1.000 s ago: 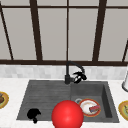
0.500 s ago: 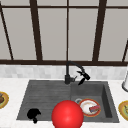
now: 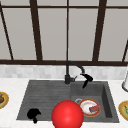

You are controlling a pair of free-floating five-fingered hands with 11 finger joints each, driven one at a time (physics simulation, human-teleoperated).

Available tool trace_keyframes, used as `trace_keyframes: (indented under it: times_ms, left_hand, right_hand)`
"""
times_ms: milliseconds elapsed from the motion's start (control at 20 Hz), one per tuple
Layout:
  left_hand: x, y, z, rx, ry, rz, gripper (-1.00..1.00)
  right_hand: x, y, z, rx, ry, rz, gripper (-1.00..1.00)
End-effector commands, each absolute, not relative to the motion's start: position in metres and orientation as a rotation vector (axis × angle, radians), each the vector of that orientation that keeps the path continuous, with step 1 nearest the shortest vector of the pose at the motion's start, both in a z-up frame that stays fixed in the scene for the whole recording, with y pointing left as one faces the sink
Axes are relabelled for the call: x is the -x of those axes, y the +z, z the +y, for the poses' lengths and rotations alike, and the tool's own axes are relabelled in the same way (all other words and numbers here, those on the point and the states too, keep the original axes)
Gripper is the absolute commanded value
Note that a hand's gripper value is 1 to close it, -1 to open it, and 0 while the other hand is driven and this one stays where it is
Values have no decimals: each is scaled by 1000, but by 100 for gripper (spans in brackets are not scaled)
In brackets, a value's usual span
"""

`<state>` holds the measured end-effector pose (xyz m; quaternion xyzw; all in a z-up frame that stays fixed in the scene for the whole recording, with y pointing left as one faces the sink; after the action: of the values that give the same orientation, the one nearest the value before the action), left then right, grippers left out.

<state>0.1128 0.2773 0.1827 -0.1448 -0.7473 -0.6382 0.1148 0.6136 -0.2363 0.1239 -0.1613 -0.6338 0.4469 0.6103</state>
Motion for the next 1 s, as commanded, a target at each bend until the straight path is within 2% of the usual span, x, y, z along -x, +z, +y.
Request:
trace_keyframes:
  times_ms: [0, 550, 950]
  left_hand:
    - [-113, 183, 277, 424, -1871, -2190, 0]
    - [-113, 183, 277, 424, -1871, -2190, 0]
    - [-113, 183, 277, 424, -1871, -2190, 0]
  right_hand:
    - [-597, 124, -245, 445, 1126, -1376, -100]
    - [-553, 111, -269, 523, 1191, -1240, -100]
    - [-520, 111, -276, 648, 1180, -1143, -100]
